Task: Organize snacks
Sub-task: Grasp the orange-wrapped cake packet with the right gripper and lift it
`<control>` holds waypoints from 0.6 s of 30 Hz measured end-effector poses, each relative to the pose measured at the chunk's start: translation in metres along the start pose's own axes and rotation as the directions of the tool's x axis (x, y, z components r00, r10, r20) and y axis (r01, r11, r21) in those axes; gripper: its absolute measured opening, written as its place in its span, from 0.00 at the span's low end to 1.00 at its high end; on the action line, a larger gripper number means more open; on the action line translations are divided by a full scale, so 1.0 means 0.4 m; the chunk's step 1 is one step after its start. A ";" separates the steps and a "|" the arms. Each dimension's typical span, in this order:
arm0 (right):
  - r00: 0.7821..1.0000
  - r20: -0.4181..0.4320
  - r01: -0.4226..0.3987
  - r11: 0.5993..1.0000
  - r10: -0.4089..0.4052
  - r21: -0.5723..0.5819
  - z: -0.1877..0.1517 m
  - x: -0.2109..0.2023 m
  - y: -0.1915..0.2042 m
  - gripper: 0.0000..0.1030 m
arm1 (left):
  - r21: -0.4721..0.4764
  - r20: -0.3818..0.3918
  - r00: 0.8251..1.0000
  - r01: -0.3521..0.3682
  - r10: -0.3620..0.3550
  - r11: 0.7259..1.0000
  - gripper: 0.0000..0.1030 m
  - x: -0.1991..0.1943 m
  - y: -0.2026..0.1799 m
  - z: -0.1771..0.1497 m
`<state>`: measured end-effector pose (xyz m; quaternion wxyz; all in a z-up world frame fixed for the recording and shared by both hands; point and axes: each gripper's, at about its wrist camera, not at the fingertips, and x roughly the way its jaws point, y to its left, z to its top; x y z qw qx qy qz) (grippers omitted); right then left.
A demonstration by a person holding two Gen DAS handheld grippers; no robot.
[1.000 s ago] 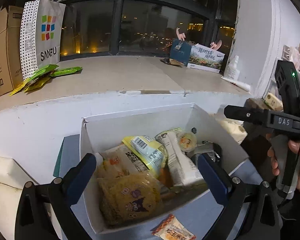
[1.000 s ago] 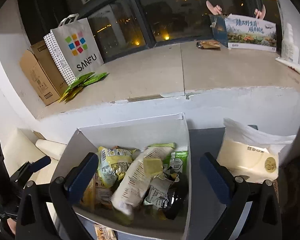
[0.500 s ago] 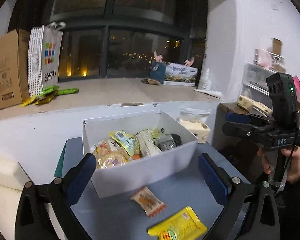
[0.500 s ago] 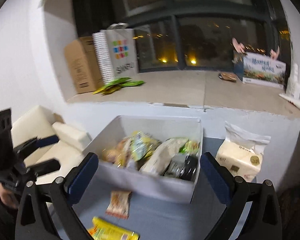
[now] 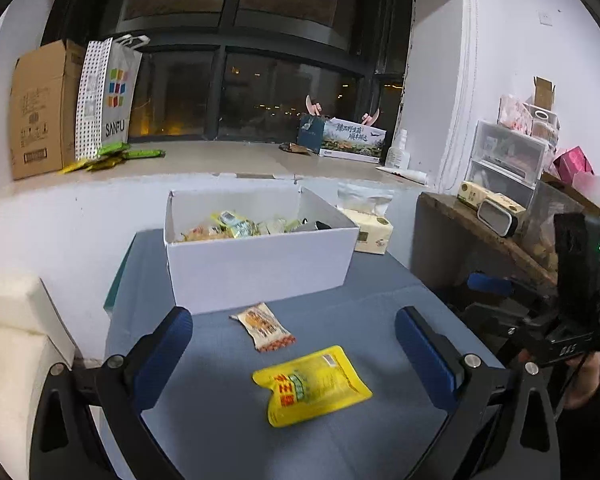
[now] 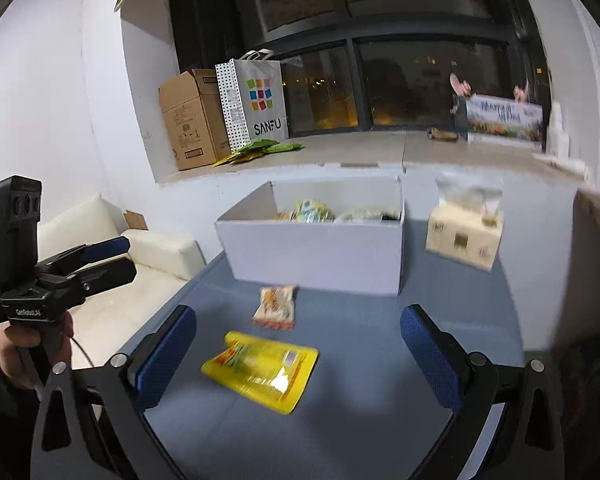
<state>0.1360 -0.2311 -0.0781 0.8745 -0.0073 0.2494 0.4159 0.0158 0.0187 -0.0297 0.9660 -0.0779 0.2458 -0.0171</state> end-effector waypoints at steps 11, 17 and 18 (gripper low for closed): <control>0.996 -0.077 -0.043 0.999 0.045 0.027 -0.030 0.072 0.005 1.00 | -0.032 0.018 0.999 -0.048 0.049 0.998 1.00 -0.049 0.044 -0.032; 0.981 -0.190 -0.041 0.998 0.032 -0.045 -0.032 0.208 0.046 1.00 | -0.035 0.008 0.996 -0.088 0.088 0.995 1.00 -0.058 0.058 -0.054; 0.974 -0.224 -0.042 0.997 0.027 -0.063 -0.029 0.251 0.054 1.00 | -0.035 0.005 0.996 -0.094 0.094 0.995 1.00 -0.061 0.061 -0.060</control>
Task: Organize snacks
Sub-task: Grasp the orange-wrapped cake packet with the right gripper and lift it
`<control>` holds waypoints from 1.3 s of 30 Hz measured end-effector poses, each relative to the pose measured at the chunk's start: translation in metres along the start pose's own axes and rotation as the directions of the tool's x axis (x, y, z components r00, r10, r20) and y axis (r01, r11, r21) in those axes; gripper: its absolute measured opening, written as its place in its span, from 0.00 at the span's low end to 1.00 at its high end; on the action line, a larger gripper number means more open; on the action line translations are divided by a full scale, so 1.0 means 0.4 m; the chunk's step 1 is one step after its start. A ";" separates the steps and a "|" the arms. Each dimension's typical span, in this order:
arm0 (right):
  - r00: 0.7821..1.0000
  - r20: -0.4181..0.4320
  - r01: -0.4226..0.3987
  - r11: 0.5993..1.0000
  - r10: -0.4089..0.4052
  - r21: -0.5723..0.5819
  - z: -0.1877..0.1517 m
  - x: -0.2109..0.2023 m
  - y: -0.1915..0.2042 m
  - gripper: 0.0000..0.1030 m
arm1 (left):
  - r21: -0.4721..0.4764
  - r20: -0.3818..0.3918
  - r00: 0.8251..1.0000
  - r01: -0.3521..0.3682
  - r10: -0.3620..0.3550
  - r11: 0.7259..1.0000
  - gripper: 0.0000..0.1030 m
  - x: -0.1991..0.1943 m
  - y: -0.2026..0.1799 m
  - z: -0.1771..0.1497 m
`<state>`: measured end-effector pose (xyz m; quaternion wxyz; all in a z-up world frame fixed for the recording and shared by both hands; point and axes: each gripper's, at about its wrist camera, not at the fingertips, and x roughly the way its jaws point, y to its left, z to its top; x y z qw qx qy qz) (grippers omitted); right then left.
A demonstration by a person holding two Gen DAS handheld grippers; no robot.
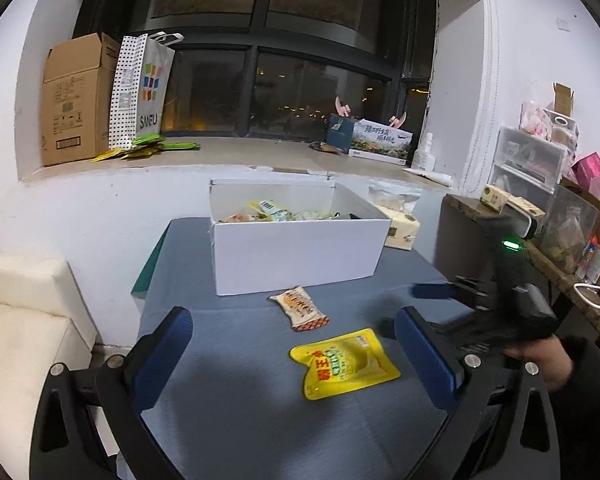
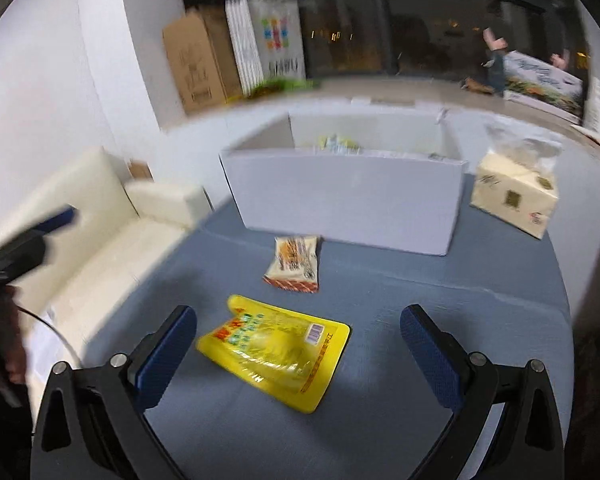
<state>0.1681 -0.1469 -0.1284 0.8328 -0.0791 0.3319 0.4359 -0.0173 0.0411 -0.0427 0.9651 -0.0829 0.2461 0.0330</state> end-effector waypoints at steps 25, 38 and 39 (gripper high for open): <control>0.977 -0.211 0.004 0.998 -0.016 -0.055 0.105 0.354 0.007 0.46 | -0.067 -0.081 0.997 -0.006 0.000 0.998 1.00 0.033 0.071 -0.068; 0.992 0.099 -0.074 0.997 0.074 -0.005 0.082 -0.109 -0.072 0.46 | 0.207 -0.305 0.926 0.294 -0.224 0.933 1.00 0.244 -0.077 -0.053; 0.991 0.113 -0.072 0.997 0.072 0.002 0.077 -0.137 -0.076 0.46 | 0.231 -0.345 0.904 0.341 -0.251 0.911 1.00 0.272 -0.092 -0.054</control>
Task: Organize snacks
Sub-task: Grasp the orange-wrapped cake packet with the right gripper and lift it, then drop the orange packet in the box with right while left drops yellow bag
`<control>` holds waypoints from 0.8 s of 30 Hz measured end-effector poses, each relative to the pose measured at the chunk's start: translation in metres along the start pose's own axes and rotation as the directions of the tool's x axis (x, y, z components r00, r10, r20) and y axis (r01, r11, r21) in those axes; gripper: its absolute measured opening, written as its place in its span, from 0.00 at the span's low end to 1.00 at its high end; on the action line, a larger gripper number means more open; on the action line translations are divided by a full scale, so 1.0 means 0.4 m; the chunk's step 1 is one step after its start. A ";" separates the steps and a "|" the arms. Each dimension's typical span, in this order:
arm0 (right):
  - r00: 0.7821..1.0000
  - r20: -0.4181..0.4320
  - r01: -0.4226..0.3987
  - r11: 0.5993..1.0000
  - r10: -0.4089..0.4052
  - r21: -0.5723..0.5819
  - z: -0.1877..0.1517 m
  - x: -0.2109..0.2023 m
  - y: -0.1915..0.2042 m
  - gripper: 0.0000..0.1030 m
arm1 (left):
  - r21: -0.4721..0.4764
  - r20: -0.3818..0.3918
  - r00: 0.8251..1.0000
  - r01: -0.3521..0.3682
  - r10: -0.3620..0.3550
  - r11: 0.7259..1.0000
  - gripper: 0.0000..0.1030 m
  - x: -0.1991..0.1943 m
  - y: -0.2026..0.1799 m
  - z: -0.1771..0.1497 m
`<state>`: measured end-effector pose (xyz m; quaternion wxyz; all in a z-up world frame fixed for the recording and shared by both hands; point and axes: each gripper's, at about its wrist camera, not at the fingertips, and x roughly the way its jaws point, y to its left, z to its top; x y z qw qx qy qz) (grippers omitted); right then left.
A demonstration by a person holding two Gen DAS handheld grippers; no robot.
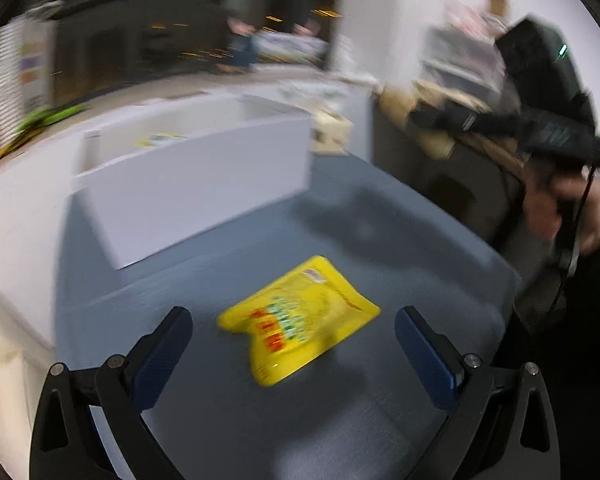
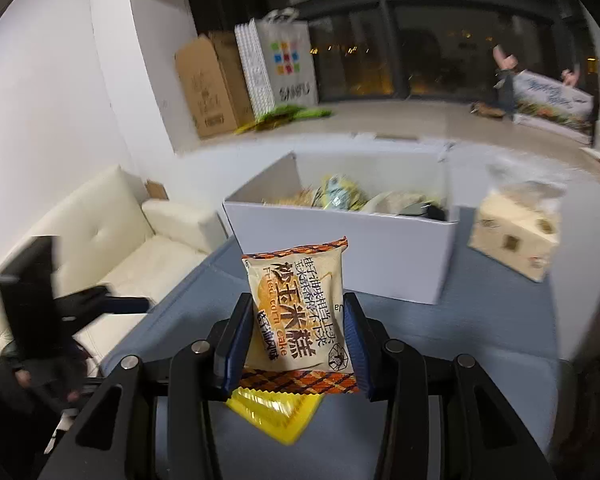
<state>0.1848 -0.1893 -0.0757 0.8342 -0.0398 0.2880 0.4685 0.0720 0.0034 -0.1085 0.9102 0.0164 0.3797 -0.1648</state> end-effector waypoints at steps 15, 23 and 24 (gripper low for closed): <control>0.997 0.064 0.025 0.993 -0.032 0.119 -0.130 -0.179 -0.063 0.46 | 0.272 -0.377 0.906 0.306 -0.191 0.912 0.99 0.274 0.029 0.046; 0.999 0.051 0.009 0.994 -0.015 0.112 -0.139 -0.168 -0.052 0.46 | 0.195 -0.302 0.941 0.220 -0.155 0.956 0.42 0.236 0.046 0.055; 0.999 0.046 0.005 0.994 -0.010 0.108 -0.139 -0.163 -0.047 0.46 | 0.204 -0.273 0.953 0.188 -0.128 0.961 0.40 0.219 0.033 0.046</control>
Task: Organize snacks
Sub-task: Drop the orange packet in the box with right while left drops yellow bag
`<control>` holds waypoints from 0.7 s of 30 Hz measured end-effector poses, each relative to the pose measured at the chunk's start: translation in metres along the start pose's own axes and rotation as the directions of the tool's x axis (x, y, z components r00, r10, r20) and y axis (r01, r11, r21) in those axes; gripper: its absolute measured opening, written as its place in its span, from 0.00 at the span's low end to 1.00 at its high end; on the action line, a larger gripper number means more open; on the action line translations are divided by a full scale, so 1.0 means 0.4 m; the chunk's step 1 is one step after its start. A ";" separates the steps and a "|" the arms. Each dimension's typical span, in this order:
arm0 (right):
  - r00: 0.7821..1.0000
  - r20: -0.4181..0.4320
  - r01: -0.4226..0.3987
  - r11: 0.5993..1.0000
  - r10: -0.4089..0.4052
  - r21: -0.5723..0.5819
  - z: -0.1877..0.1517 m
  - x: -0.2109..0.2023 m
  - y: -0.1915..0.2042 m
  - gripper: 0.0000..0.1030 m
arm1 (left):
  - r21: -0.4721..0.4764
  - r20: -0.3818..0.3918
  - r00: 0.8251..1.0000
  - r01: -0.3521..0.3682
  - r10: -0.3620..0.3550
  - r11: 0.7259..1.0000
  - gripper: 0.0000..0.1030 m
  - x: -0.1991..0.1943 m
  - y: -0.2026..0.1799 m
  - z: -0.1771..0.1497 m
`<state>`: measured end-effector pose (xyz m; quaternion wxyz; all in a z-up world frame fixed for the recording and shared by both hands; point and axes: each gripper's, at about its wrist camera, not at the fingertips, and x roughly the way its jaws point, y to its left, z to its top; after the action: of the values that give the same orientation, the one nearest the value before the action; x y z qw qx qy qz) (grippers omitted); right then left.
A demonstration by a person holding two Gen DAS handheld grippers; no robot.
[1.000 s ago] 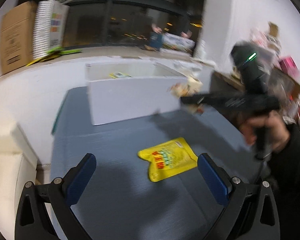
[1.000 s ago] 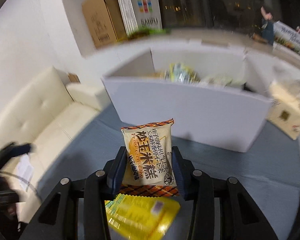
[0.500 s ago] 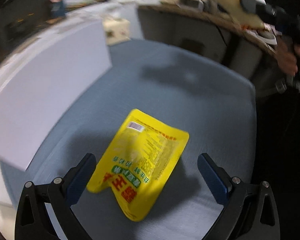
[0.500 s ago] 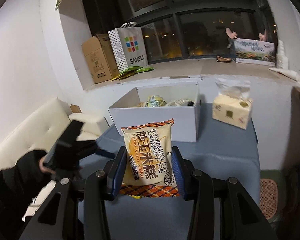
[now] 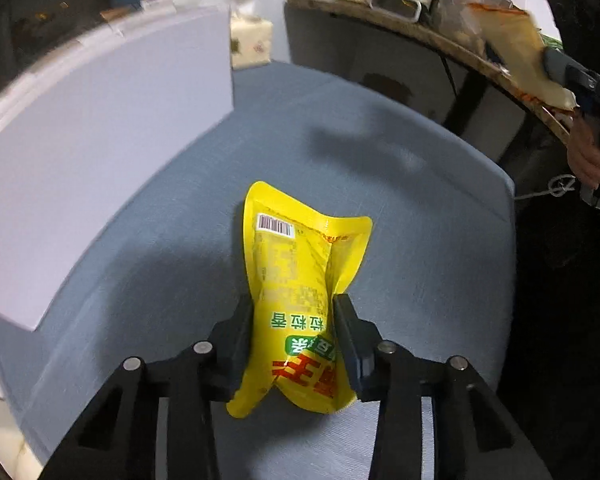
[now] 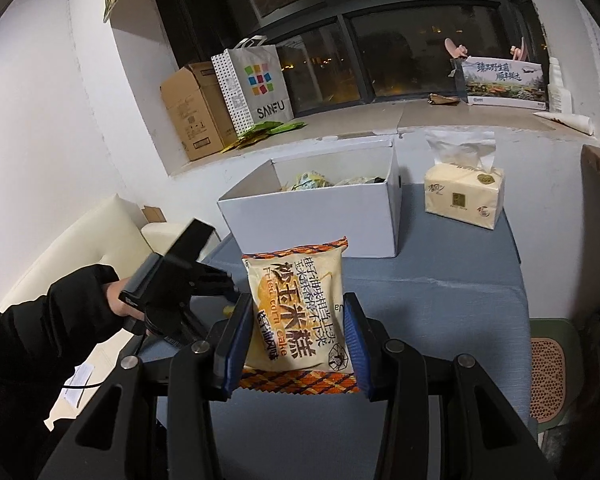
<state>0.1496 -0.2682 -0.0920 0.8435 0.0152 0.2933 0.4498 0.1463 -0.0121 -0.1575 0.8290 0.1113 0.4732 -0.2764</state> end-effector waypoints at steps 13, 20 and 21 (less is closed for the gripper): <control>1.000 -0.016 -0.016 0.999 0.015 -0.032 0.016 0.058 0.039 0.46 | -0.411 0.393 0.903 0.002 0.175 0.912 0.32 -0.274 0.003 -0.039; 1.000 0.021 -0.012 0.998 0.013 -0.056 0.087 0.084 0.074 0.46 | -0.501 0.507 0.817 0.020 0.275 0.865 0.32 -0.397 0.065 0.006; 1.000 0.029 -0.011 0.998 0.013 -0.058 0.112 0.094 0.077 0.46 | -0.510 0.515 0.808 0.020 0.286 0.860 0.32 -0.410 0.079 0.019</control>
<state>0.1651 -0.2106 -0.0642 0.8450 -0.0009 0.2678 0.4630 0.1041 0.0683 -0.0170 0.9504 -0.1579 0.2460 -0.1063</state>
